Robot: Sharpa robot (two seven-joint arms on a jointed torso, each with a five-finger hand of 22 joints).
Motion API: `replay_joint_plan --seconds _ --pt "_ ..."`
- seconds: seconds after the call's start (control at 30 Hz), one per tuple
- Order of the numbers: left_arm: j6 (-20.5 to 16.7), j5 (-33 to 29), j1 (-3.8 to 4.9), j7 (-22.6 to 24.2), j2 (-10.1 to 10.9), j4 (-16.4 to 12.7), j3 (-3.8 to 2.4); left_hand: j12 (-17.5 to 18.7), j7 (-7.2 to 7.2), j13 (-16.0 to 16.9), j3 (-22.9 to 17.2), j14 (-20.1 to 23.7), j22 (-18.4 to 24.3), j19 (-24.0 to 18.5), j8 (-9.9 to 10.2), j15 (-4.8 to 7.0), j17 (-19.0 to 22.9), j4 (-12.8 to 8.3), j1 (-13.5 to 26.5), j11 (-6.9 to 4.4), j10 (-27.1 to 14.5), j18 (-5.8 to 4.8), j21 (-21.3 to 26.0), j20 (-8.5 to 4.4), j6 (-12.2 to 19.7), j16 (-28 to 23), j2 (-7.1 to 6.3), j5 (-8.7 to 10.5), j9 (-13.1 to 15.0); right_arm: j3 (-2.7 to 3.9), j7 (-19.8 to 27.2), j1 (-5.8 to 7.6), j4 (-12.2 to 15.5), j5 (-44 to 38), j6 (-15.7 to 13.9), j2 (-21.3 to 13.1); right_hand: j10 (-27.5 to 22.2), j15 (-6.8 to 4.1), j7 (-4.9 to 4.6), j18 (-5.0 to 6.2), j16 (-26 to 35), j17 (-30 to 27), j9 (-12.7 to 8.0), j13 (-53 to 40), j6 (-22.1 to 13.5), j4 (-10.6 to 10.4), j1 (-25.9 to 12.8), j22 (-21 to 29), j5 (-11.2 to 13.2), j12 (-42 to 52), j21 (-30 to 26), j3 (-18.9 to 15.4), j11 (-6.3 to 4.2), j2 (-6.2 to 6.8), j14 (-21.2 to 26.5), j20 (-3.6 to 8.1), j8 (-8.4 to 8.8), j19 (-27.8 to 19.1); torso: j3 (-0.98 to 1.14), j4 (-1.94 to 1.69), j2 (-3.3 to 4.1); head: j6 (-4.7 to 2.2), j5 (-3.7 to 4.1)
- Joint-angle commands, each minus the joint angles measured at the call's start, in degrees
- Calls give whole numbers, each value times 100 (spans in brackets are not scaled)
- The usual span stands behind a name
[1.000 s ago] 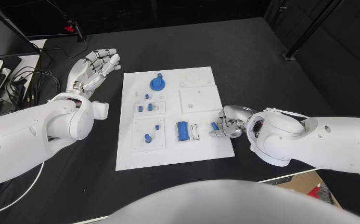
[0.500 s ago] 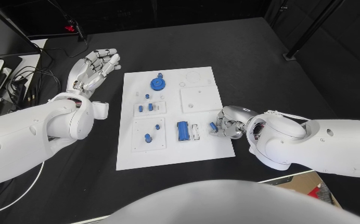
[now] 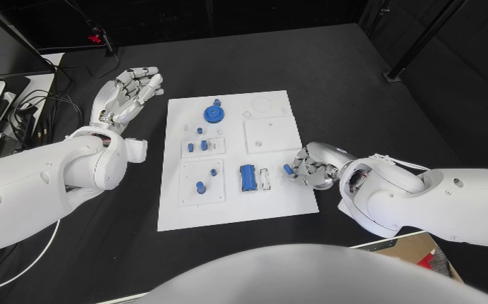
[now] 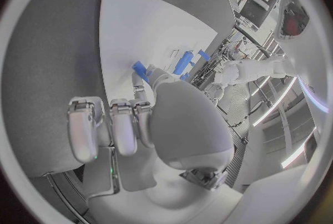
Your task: Assemble the parts on the task board
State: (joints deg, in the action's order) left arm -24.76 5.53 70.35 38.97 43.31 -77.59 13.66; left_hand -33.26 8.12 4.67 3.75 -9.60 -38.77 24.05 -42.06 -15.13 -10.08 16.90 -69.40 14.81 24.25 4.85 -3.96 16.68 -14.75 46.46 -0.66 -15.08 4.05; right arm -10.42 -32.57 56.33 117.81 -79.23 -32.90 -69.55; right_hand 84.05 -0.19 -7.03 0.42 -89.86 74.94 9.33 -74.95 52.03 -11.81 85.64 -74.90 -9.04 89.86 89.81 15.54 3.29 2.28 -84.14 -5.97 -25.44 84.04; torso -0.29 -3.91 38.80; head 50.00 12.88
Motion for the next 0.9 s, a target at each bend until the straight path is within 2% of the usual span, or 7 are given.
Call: replay_joint_plan --seconds 0.03,0.43,0.53,0.57,0.6,0.77,0.9 --pt "48 -3 5 423 2 -4 -5 -20 884 -5 19 25 5 10 -20 18 10 -12 0 -6 -53 11 -34 -5 54 19 74 -36 -8 0 334 4 45 468 -432 -29 595 23 4 -42 -14 1506 2 -1505 77 0 -27 -1510 -48 14 19 55 -13 41 -586 -32 11 596 -4 -12 -1 0 5" --pt "46 -3 3 418 15 -16 -5 -20 884 -5 19 25 5 10 -20 18 10 -12 0 -6 -53 11 -34 -5 54 19 74 -36 -8 1 700 5 39 1266 -736 -59 595 34 -2 -42 -14 1506 -33 -1505 167 -48 -281 -1510 -314 14 19 58 -6 106 -586 -45 96 596 -5 -6 0 0 -29" --pt "47 -3 3 416 15 -13 -5 -20 884 -5 19 25 5 10 -20 18 10 -12 0 -6 -53 11 -34 -5 54 19 74 -36 -8 1 865 5 63 1746 -761 -73 595 23 10 -42 -14 1506 -44 -1505 209 -100 -452 -1510 -730 14 19 -79 -16 142 -586 -43 132 596 -8 -4 -3 0 -36" --pt "46 -3 3 415 12 -9 -5 -20 884 -5 19 25 5 10 -20 18 10 -12 0 -6 -53 11 -34 -5 54 19 74 -36 -8 2 978 7 94 2105 -746 -87 595 17 15 -42 -14 1506 -50 -1505 230 -121 -534 -1510 -1036 14 19 -198 -23 151 -586 -37 154 596 -7 -4 -4 0 -36" --pt "45 -3 3 414 8 -6 -5 -20 884 -5 19 25 5 10 -20 18 10 -12 0 -6 -53 11 -34 -5 54 19 74 -36 -8 3 1044 8 120 2319 -728 -97 595 14 16 -42 -14 1506 -54 -1505 238 -126 -562 -1510 -1126 14 19 -257 -25 140 -586 -33 167 596 -8 -6 -5 0 -37" --pt "48 -3 3 406 -29 17 -5 -26 884 -8 23 26 10 6 -22 17 17 -12 0 -6 -56 11 -34 -5 57 24 78 -39 -9 7 1262 25 235 3040 -590 -110 595 10 23 -42 -14 1506 -59 -1505 266 -146 -637 -1510 -1191 14 19 -406 -33 119 -586 -28 191 596 -1 -36 -6 0 -10" --pt "46 -3 3 402 -53 28 -5 -27 884 -8 24 26 11 5 -22 17 18 -12 0 -6 -57 11 -34 -5 57 24 79 -39 -9 10 1345 58 263 3319 -490 -33 595 -2 46 -42 -14 1506 -63 -1505 338 -190 -715 -1510 -1182 14 19 -532 -50 94 -586 -20 214 596 -2 -21 -1 0 -40"
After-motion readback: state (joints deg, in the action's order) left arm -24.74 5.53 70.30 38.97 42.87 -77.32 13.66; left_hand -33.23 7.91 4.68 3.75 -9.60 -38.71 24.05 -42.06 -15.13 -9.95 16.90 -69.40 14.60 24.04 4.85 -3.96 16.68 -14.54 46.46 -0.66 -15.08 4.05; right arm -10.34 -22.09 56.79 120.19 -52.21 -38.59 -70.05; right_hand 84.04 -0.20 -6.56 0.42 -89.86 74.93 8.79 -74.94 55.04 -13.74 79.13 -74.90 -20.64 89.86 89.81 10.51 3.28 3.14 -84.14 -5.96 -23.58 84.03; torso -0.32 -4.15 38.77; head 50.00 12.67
